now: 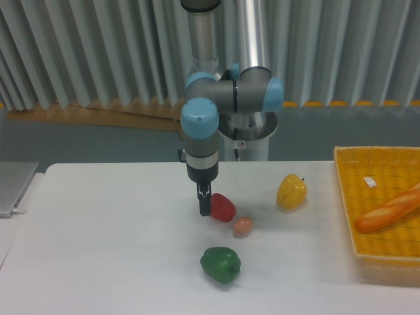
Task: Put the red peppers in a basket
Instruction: 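Adjust the gripper around the red pepper and close on it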
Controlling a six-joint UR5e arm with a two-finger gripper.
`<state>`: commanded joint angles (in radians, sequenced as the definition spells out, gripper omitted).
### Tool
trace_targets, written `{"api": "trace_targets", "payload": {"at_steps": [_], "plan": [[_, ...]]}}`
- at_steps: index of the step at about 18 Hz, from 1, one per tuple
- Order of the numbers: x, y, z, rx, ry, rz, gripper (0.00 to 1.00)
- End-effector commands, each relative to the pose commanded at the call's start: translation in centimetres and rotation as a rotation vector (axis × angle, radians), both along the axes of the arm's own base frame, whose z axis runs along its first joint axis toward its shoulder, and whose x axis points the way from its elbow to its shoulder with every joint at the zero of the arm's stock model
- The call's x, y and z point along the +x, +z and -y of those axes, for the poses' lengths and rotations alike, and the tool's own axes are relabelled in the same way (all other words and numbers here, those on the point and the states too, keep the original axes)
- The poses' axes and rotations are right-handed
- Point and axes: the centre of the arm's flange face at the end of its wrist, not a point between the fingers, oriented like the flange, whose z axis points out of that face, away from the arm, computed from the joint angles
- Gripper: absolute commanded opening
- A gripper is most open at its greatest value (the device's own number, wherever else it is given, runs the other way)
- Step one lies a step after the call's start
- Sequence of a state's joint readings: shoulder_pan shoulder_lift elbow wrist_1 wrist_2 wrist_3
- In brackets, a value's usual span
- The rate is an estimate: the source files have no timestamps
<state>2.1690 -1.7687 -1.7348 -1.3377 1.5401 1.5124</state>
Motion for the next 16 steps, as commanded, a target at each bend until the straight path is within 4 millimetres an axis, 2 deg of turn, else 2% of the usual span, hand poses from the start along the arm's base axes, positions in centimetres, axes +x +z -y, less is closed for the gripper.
{"api": "trace_targets", "payload": {"at_steps": [2, 5, 7, 10, 13, 16], "plan": [[-0.2, -0.8, 0.4, -0.011, -0.016, 0.005, 1.00], [-1.1, -0.5, 0.6, -0.030, -0.208, -0.036, 1.00], [-1.7, -0.2, 0.6, -0.025, -0.247, -0.041, 1.00], [-3.6, 0.6, 0.7, -0.001, -0.331, -0.055, 1.00], [-4.1, -1.6, 0.4, -0.034, -0.381, -0.056, 1.00], [-5.1, -4.7, 1.2, -0.168, -0.405, -0.139, 1.00]]}}
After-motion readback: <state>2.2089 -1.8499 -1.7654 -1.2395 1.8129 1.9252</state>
